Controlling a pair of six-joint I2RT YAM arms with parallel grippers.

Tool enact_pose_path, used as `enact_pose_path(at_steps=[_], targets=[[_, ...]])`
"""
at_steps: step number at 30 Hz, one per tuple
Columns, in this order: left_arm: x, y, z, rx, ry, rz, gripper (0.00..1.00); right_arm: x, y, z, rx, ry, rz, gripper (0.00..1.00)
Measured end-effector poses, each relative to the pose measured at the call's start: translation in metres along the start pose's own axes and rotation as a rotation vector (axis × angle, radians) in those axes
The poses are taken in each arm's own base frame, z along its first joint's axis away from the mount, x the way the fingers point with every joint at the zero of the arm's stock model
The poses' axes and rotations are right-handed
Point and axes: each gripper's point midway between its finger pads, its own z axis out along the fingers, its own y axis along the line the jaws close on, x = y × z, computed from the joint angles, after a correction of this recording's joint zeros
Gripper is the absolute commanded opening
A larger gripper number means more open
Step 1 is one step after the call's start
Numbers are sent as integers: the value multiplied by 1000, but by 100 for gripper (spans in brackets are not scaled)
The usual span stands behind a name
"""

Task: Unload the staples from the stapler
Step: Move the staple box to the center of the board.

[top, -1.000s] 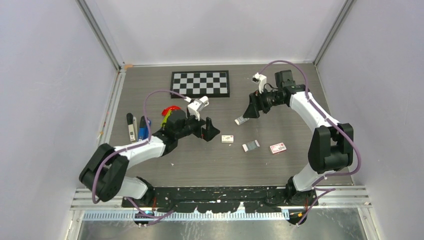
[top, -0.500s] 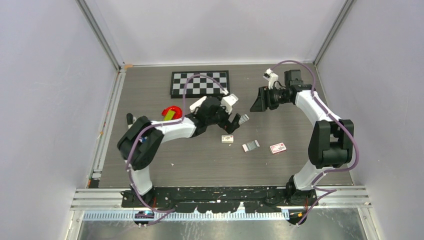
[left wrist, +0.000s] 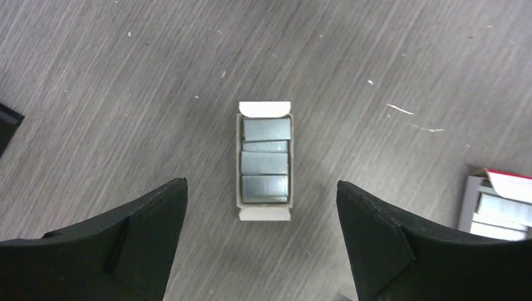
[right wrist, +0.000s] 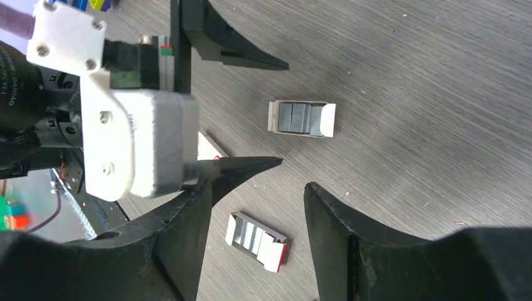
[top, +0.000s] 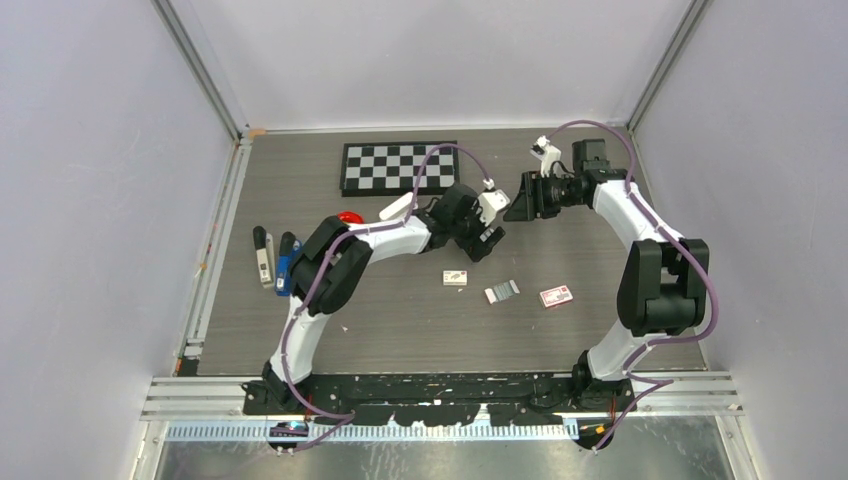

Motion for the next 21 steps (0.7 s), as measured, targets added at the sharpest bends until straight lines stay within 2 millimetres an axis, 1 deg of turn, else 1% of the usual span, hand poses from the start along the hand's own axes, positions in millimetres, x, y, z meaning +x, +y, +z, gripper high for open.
enact_pose_path(at_steps=[4,7,12,14,19,21], targets=[[0,8,9,-26,41,4,83,1,-1,1,-1,3,6,60],[0,11,14,-33,63,13,78,1,-1,1,-1,4,7,60],[5,11,18,-22,99,11,73,1,-1,1,-1,4,7,60],[8,9,19,-13,109,8,63,1,-1,1,-1,4,7,60],[5,8,22,1,113,6,60,0,-7,-3,9,-6,18,60],[4,7,25,7,113,6,55,-1,-9,-5,14,-11,23,60]])
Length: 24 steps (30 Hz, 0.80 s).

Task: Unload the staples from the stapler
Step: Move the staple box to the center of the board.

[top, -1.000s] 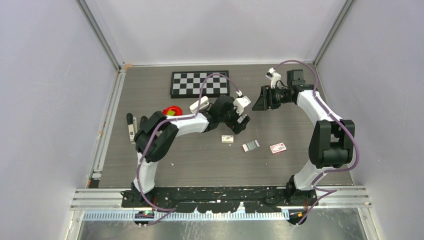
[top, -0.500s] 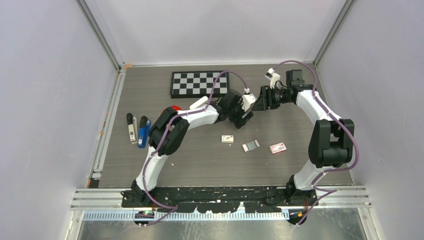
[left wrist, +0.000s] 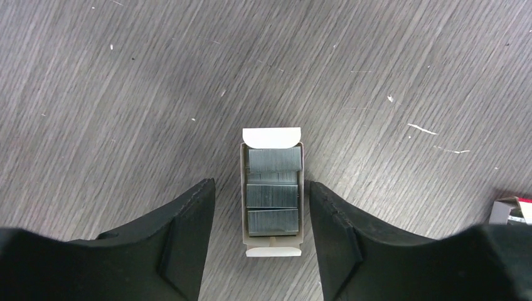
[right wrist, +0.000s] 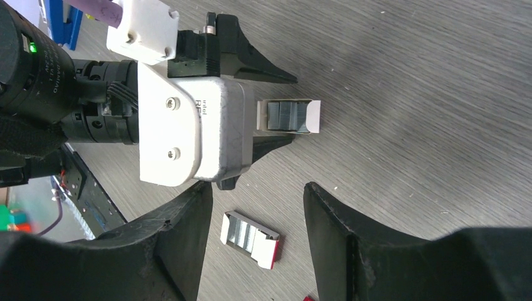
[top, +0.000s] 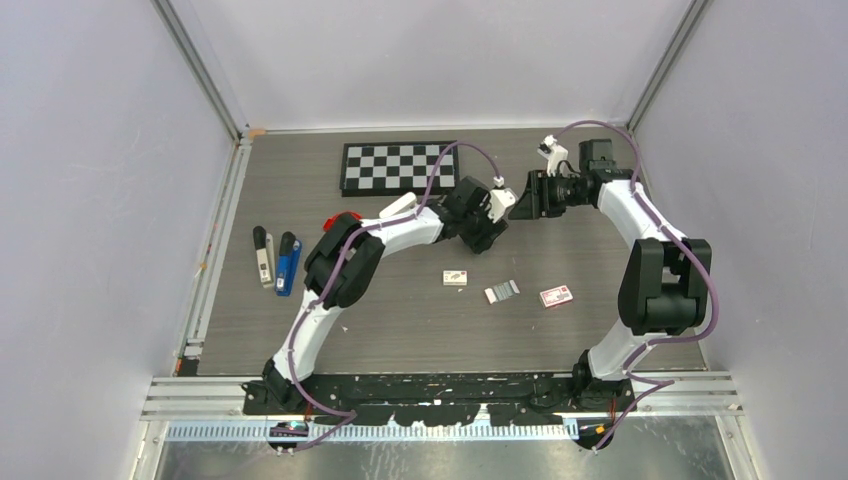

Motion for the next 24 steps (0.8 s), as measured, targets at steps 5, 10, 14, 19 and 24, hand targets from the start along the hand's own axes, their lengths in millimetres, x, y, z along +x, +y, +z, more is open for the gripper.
enact_pose_path(at_steps=[5,10,14,19,24], targets=[[-1,-2,2,12,4,-1,46,0,-2,-2,3,-4,5,60],[-3,-2,3,19,7,-1,38,-1,-2,-2,2,-5,5,60],[-2,-3,3,20,8,-2,36,-1,-2,-2,2,-5,5,60],[-2,-2,3,18,8,7,34,-1,-2,-2,2,-5,5,60],[6,2,-7,1,25,30,33,0,-2,-2,2,-4,6,60]])
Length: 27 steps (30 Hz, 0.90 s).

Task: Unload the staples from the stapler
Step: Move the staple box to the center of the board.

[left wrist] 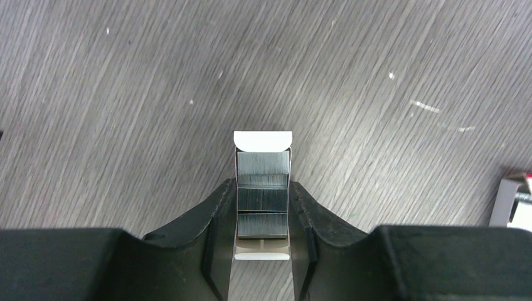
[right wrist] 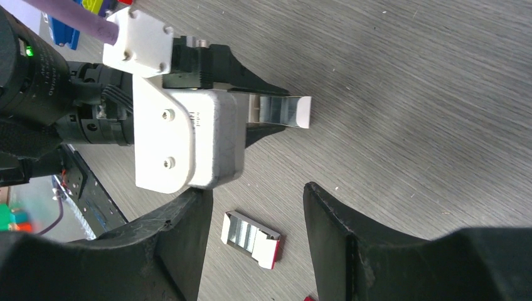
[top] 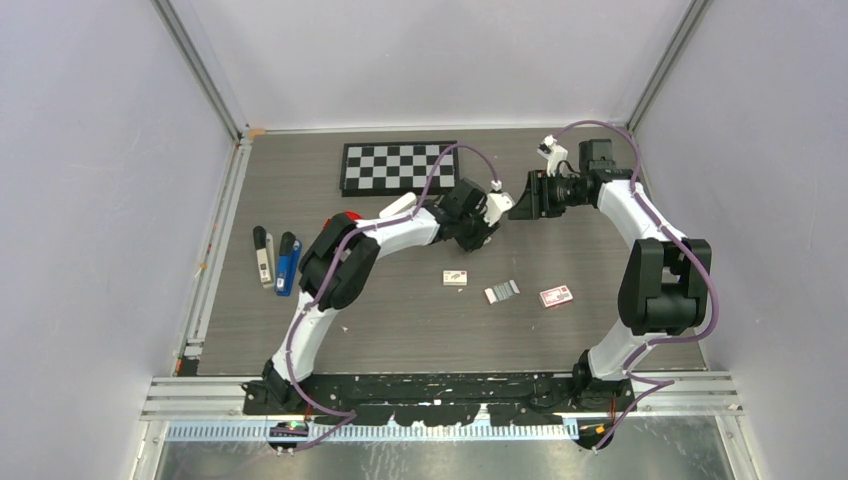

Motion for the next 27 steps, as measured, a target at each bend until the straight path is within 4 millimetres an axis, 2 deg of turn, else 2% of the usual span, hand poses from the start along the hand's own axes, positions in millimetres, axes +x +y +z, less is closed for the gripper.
enact_pose_path(at_steps=[6,10,19,27], targets=[[23,9,-24,-33,42,-6,34,0,0,0,0,0,0,60],[38,15,-48,-61,58,-25,33,0,0,0,0,0,0,59],[61,29,-93,-142,64,-56,33,0,0,0,-1,0,-1,59],[89,26,-121,-192,87,-106,33,1,3,2,-5,7,-23,59]])
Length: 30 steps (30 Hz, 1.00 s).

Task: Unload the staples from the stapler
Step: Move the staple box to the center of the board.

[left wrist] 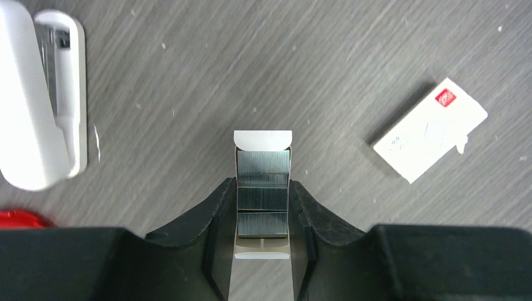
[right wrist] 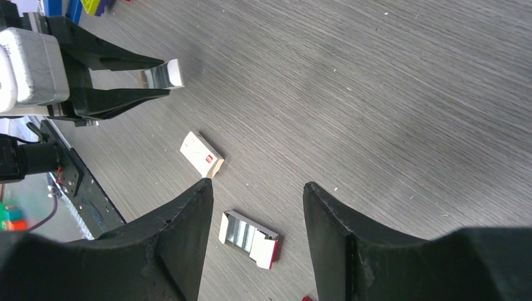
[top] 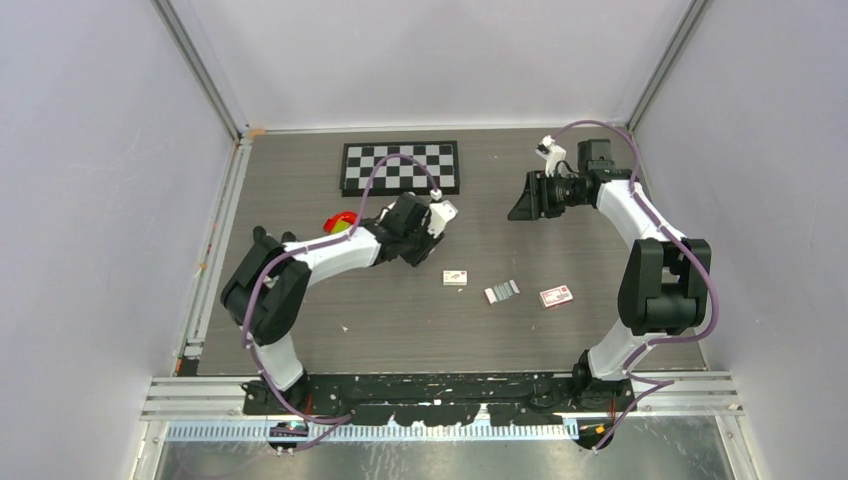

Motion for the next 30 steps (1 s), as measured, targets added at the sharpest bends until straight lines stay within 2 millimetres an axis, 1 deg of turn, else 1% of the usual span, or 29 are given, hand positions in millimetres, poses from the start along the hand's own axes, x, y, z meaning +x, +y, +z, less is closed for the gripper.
enact_pose_path(at_steps=[3,9,15,18,21,23,27,29,30], targets=[[10,-1,-10,-12,4,-21,33,3,5,4,-6,16,-22,60],[29,-5,-32,-26,2,-66,32,13,22,15,-40,68,-95,61],[48,-15,-46,1,-15,-98,32,27,39,21,-85,142,-241,64],[63,-24,-48,33,-10,-111,32,34,46,21,-122,181,-363,72],[76,-34,-49,73,-5,-112,32,48,54,22,-186,230,-523,84],[81,-39,-48,97,-8,-112,32,57,59,20,-243,257,-635,89],[79,-44,-48,129,-25,-111,33,78,71,16,-380,306,-851,91],[75,-46,-46,141,-40,-110,34,83,76,18,-434,317,-921,91],[75,-47,-45,147,-43,-109,37,85,78,19,-454,318,-948,92]])
